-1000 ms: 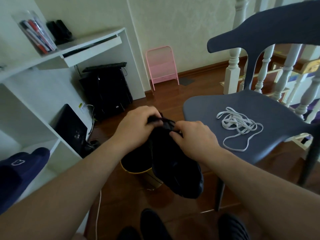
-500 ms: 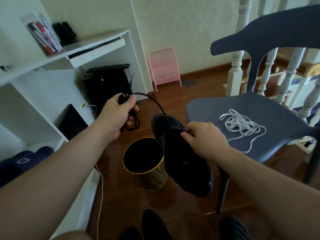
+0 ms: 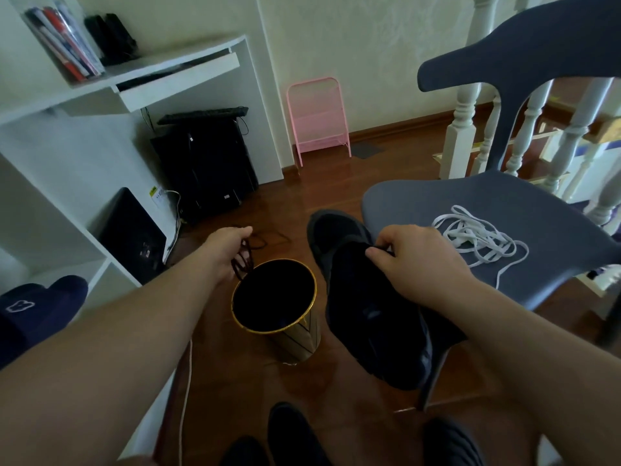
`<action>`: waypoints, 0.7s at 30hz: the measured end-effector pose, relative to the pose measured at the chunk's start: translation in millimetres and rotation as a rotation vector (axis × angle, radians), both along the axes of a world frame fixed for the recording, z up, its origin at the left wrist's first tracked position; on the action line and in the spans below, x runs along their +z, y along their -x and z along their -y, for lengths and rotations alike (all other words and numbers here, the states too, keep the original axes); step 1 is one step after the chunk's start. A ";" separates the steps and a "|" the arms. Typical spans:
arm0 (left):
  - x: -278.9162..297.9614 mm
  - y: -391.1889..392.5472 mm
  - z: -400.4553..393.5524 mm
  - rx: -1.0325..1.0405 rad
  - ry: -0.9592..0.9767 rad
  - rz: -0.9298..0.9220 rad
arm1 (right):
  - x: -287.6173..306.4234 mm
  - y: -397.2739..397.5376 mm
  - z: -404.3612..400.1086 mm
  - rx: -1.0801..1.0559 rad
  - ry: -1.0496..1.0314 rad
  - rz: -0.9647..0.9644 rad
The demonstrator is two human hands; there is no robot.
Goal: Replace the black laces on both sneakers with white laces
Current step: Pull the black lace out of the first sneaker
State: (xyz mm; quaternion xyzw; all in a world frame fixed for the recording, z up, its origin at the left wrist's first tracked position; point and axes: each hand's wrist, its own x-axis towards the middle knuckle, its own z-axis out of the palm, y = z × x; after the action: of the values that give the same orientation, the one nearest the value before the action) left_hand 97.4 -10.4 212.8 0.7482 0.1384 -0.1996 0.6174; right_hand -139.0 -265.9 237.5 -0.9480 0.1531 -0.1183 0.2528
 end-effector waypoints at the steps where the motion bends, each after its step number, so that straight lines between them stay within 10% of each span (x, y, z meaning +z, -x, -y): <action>1: 1.0 3.2 1.8 -0.007 0.062 -0.013 | 0.8 -0.8 -0.3 0.007 0.002 0.002; 15: 27.0 52.6 21.2 -0.193 -0.052 0.190 | 5.7 -3.3 0.0 -0.023 -0.082 0.048; 21: 51.6 142.5 46.8 -0.635 -0.195 0.181 | 5.0 -7.6 -9.4 -0.078 -0.339 0.160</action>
State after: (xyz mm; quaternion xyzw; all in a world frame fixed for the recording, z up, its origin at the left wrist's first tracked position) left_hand -45.1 -57.2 264.4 0.8242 -0.1383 -0.3003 0.4597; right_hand -131.4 -256.6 242.5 -0.8727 0.1867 -0.1757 0.4156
